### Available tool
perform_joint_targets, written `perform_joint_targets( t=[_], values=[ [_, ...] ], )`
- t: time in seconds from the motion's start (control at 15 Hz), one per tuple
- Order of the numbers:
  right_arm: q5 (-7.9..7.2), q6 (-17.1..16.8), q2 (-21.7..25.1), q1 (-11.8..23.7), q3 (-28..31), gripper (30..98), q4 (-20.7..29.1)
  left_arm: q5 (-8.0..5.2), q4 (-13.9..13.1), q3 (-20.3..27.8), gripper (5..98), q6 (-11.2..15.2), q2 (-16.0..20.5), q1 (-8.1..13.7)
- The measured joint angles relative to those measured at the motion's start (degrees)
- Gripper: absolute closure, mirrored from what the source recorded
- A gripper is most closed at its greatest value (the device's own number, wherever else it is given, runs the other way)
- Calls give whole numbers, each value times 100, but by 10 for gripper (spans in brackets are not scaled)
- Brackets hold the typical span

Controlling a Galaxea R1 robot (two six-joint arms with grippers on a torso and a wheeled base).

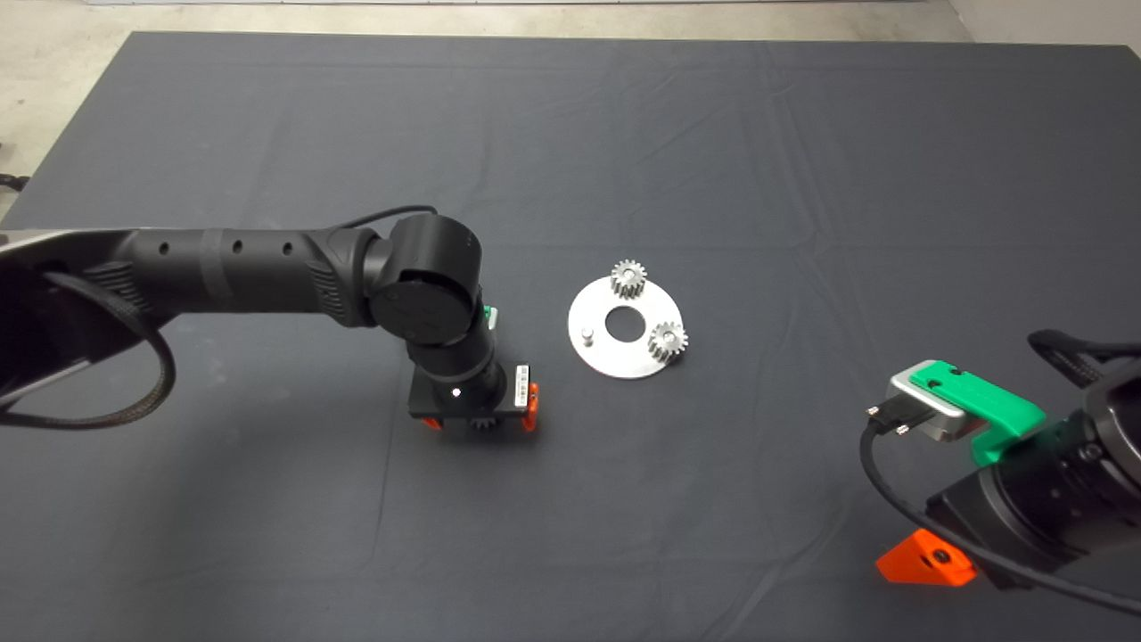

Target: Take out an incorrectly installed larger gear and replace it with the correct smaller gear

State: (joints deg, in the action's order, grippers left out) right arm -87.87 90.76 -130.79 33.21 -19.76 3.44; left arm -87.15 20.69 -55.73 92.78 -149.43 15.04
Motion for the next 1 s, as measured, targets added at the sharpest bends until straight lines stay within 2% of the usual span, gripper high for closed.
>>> perform_joint_targets(
  t=[0.13,0.2,0.33,0.4,0.6,0.87,1.0],
  values=[
    [-2,-1,1,0,-1,308,0,16,233,457,153,127,223,-30],
    [0,0,1,0,-2,308,2,9,351,629,153,256,382,-44],
    [0,0,0,0,-2,308,1,-33,539,865,153,347,588,-44],
    [2,-2,0,0,-2,308,2,-35,601,950,153,388,613,-46],
    [-2,-2,1,0,0,308,2,-9,1023,1108,153,443,594,-44],
    [3,-2,0,2,-2,308,1,-24,1075,1030,153,389,599,-103],
    [-2,-2,1,0,-2,308,1,-22,1084,909,153,220,574,-140]
  ],
)
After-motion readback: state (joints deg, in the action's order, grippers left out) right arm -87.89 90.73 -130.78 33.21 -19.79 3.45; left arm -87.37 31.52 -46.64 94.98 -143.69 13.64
